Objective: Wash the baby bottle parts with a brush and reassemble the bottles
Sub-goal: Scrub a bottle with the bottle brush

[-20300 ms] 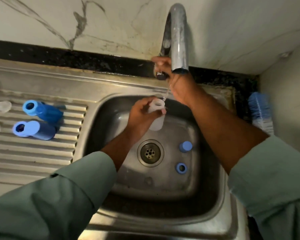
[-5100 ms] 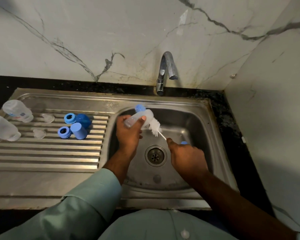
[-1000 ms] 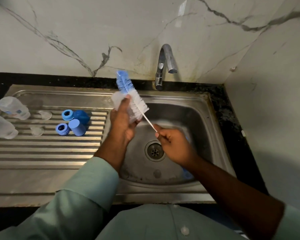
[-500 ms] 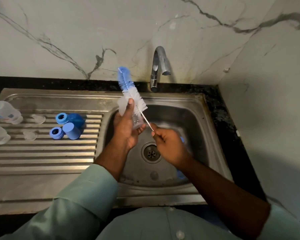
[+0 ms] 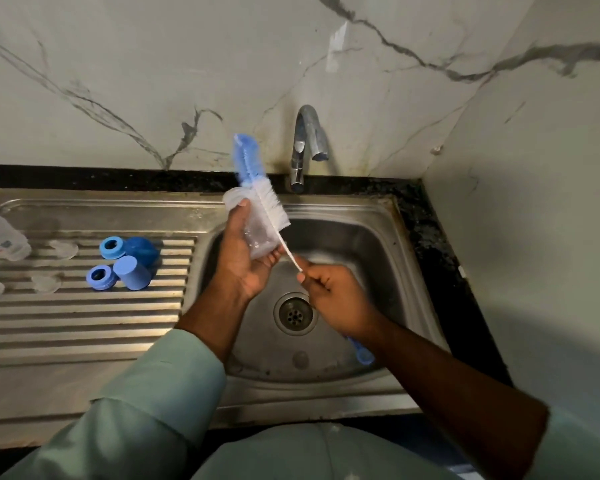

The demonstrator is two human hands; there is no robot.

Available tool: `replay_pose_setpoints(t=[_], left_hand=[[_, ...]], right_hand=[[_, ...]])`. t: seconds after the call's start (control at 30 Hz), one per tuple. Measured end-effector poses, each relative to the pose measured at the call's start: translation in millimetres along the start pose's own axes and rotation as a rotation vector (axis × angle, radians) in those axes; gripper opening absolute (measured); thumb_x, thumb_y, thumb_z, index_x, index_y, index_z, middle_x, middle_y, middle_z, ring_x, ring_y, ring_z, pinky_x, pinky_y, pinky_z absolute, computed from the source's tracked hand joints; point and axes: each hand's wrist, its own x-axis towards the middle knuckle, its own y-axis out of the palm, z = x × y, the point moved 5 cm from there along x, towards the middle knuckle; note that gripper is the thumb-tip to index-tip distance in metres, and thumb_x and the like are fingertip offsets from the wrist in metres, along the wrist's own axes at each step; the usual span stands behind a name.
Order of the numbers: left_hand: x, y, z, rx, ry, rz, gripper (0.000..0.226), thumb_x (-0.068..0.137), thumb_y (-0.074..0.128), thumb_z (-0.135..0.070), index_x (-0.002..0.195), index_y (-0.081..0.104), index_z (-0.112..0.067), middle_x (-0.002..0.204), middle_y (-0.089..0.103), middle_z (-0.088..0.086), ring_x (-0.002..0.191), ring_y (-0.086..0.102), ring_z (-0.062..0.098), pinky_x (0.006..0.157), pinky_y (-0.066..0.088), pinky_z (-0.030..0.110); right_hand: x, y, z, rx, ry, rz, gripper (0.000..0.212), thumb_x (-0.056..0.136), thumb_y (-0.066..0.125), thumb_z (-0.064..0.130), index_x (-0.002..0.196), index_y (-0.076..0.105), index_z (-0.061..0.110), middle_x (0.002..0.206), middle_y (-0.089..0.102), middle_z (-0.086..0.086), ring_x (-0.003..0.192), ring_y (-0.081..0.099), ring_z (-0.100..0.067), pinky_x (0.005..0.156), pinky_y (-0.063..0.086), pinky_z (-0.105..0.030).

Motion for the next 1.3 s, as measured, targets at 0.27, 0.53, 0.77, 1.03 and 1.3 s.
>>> replay_pose_setpoints(t=[0.27, 0.53, 0.77, 1.03, 1.3], left_hand=[[-2.5, 16.2, -6.1, -0.002, -0.089, 0.306, 0.097, 0.048, 0.087, -0.056, 0.131, 0.055, -0.018, 0.105, 0.065, 0.008, 0.094, 0.065, 0.025, 0.085, 0.053, 0.049], [5.7, 13.2, -13.1, -0.115, -0.066, 0.368, 0.095, 0.057, 0.085, -0.053, 0.135, 0.049, -0.012, 0.110, 0.061, 0.013, 0.100, 0.061, 0.026, 0.087, 0.054, 0.042], [12.4, 3.7, -23.0, -0.199, -0.043, 0.340, 0.099, 0.058, 0.086, -0.052, 0.139, 0.046, -0.012, 0.108, 0.058, 0.012, 0.097, 0.060, 0.024, 0.082, 0.055, 0.040], [17.5, -16.1, -13.0, -0.151, -0.038, 0.087, 0.097, 0.058, 0.087, -0.049, 0.140, 0.051, -0.012, 0.107, 0.063, 0.011, 0.096, 0.064, 0.025, 0.082, 0.055, 0.045], [8.9, -19.3, 5.3, 0.044, -0.051, -0.117, 0.066, 0.083, 0.057, -0.061, 0.128, 0.057, -0.013, 0.108, 0.067, 0.009, 0.086, 0.066, 0.021, 0.063, 0.057, 0.033]], right_hand=[[-4.6, -5.0, 1.9, 0.158, 0.074, -0.031, 0.027, 0.096, 0.052, 0.004, 0.084, 0.057, -0.020, 0.046, 0.039, 0.010, 0.042, 0.034, 0.000, 0.046, 0.033, -0.016], [-18.9, -5.0, 9.6, 0.176, 0.108, 0.014, 0.025, 0.097, 0.050, 0.005, 0.109, 0.062, -0.013, 0.043, 0.039, 0.012, 0.039, 0.035, 0.000, 0.043, 0.032, -0.010], [-27.7, -4.8, 12.0, 0.148, 0.094, 0.083, 0.027, 0.097, 0.050, 0.007, 0.103, 0.059, -0.017, 0.046, 0.040, 0.009, 0.042, 0.037, 0.000, 0.046, 0.035, -0.013], [-31.1, -3.0, 0.5, 0.080, 0.091, 0.084, 0.021, 0.094, 0.055, 0.005, 0.079, 0.069, 0.001, 0.049, 0.040, 0.010, 0.045, 0.037, 0.000, 0.055, 0.037, -0.015], [-17.9, -6.5, 3.0, -0.224, -0.056, 0.076, 0.018, 0.092, 0.057, 0.015, 0.083, 0.072, 0.011, 0.061, 0.064, 0.008, 0.053, 0.052, 0.003, 0.057, 0.045, -0.018]])
